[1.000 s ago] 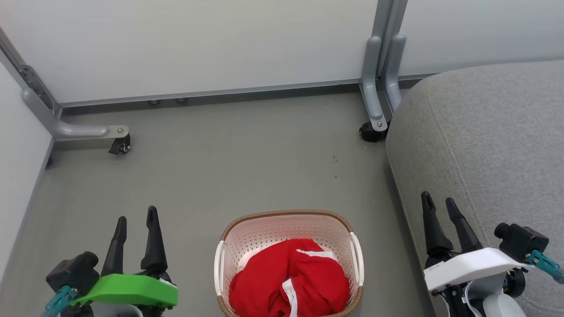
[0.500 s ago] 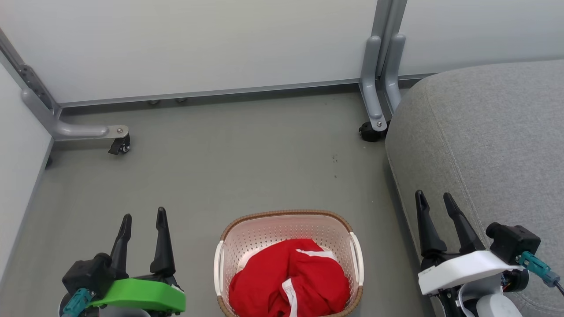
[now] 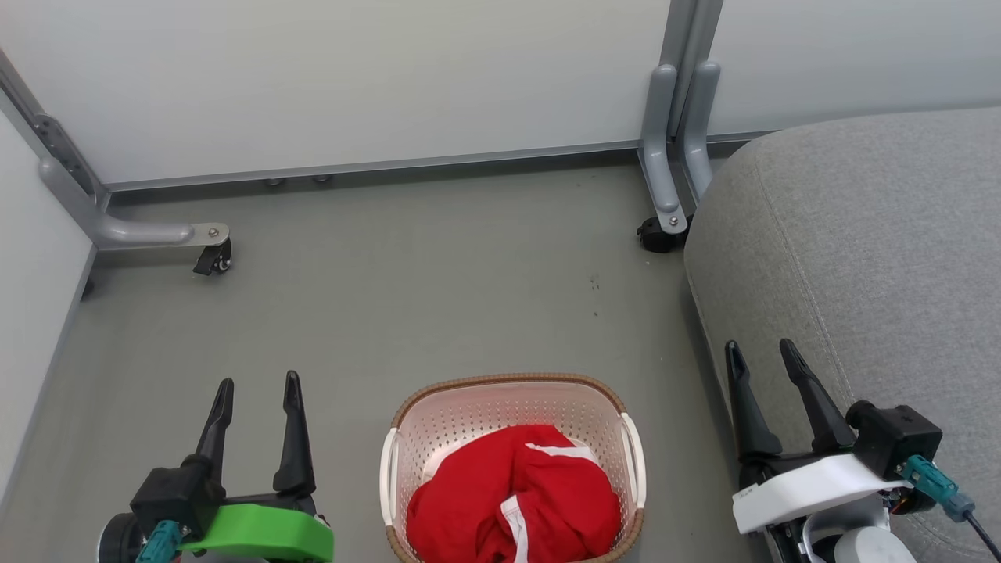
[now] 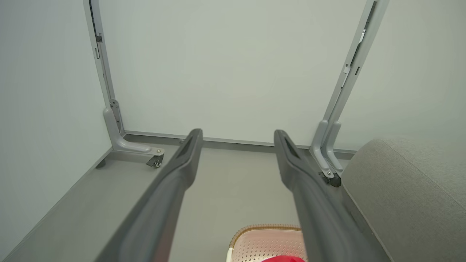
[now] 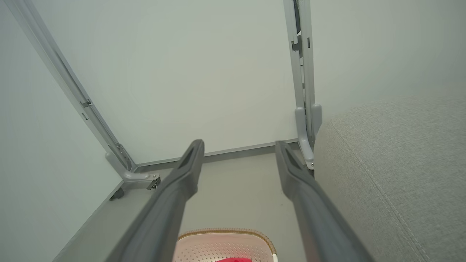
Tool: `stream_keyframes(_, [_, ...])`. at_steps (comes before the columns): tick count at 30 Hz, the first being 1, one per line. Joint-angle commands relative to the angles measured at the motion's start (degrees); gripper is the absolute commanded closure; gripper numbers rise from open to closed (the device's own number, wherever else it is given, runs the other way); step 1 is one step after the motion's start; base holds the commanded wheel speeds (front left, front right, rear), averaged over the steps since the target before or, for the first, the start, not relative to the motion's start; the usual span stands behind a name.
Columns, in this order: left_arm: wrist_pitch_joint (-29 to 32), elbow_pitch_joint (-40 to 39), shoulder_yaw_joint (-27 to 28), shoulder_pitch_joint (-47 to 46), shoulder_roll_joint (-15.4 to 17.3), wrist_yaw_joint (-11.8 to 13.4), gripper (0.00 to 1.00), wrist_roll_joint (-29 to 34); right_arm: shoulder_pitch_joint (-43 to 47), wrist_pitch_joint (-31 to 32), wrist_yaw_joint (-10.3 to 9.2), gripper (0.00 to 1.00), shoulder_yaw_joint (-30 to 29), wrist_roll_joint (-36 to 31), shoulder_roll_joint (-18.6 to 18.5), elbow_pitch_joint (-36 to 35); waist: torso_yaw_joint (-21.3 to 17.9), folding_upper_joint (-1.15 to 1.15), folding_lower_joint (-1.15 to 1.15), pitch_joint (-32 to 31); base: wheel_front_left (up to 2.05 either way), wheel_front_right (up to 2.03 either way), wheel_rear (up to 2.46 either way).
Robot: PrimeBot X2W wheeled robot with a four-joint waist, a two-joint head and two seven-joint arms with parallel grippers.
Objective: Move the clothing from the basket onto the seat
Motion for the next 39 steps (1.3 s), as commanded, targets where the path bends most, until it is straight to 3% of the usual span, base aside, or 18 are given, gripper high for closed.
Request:
stream_keyframes(1, [-0.55, -0.45, 0.11, 0.47, 0.38, 0.3, 0.0, 1.28, 0.39, -0.6, 0.03, 0.0, 0.21, -1.52, -0.33, -0.59, 0.01, 0.0, 0.0, -0.05, 0.0, 0.0, 0.0])
stream_keyframes(14, [-1.96, -0.38, -0.57, 1.61, 0.28, 0.0, 0.0, 7.24, 1.32, -2.17, 0.03, 0.0, 0.52, -7.7, -0.38, -0.97, -0.12, 0.0, 0.0, -0.52, 0.0, 0.0, 0.0])
stream_keyframes(22, [-2.81, 1.05, -0.27, 2.22, 0.26, -2.06, 0.0, 6.4, 2.2, -2.92, 0.03, 0.0, -0.33, -10.32, -0.39, -0.15, -0.22, 0.0, 0.0, -0.69, 0.0, 0.0, 0.0])
stream_keyframes(39, [-3.26, 1.5, 0.89, 2.72, 0.27, -2.6, 0.0, 6.01, 2.55, -3.42, 0.03, 0.0, -0.76, -11.16, -0.4, 1.28, -0.67, 0.0, 0.0, -0.78, 0.0, 0.0, 0.0])
